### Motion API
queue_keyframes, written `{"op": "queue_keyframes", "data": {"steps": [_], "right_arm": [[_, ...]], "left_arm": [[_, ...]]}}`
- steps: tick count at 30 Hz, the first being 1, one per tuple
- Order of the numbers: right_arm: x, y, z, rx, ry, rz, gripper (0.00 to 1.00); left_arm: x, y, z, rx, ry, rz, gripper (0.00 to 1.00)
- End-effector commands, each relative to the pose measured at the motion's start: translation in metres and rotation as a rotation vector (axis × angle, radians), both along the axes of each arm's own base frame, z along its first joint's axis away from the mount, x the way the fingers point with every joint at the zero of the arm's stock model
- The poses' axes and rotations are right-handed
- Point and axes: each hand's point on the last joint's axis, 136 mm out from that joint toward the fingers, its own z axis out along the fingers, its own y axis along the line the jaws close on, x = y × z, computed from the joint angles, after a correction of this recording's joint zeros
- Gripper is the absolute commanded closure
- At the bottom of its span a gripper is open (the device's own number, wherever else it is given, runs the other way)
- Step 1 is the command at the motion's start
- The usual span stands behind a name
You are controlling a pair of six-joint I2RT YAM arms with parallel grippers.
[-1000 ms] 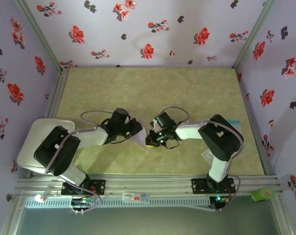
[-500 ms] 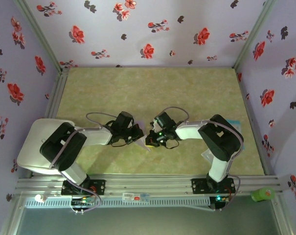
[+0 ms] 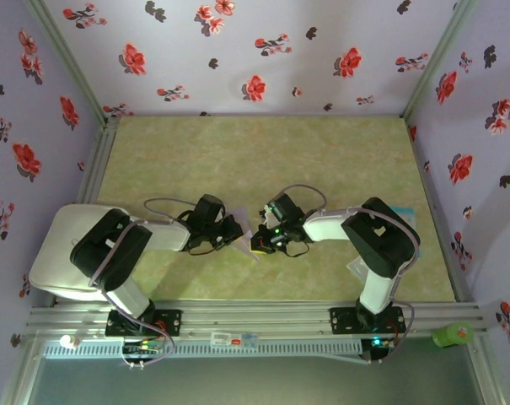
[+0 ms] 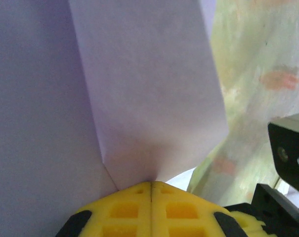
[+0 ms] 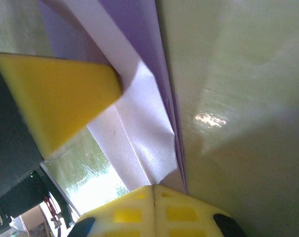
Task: Fold a paper plane with a square sheet of paper (pick it up from the middle)
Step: Fourth fold the wing at the center of the table.
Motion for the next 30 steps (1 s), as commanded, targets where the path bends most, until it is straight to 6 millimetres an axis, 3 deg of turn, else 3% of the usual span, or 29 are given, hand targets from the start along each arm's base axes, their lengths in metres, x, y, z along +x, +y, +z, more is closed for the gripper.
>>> {"op": "queue_keyframes", "data": {"steps": [1, 11, 22, 30], "right_arm": [[-0.029, -0.045, -0.052, -0.225, 0.128, -0.029, 1.00], [-0.034, -0.049, -0.055, -0.235, 0.135, -0.018, 1.00], [-0.036, -0.051, -0.055, -0.237, 0.136, -0.009, 1.00], [-0.037, -0.051, -0.052, -0.237, 0.134, -0.011, 1.00]], "left_arm": [[0.013, 0.030, -0.021, 0.102, 0.029, 0.100, 0.94], [0.043, 0.048, -0.018, 0.149, 0.022, 0.125, 0.94], [0.062, 0.077, -0.022, 0.153, 0.036, 0.196, 0.94], [0.067, 0.083, 0.027, 0.147, -0.050, 0.157, 0.89]]}}
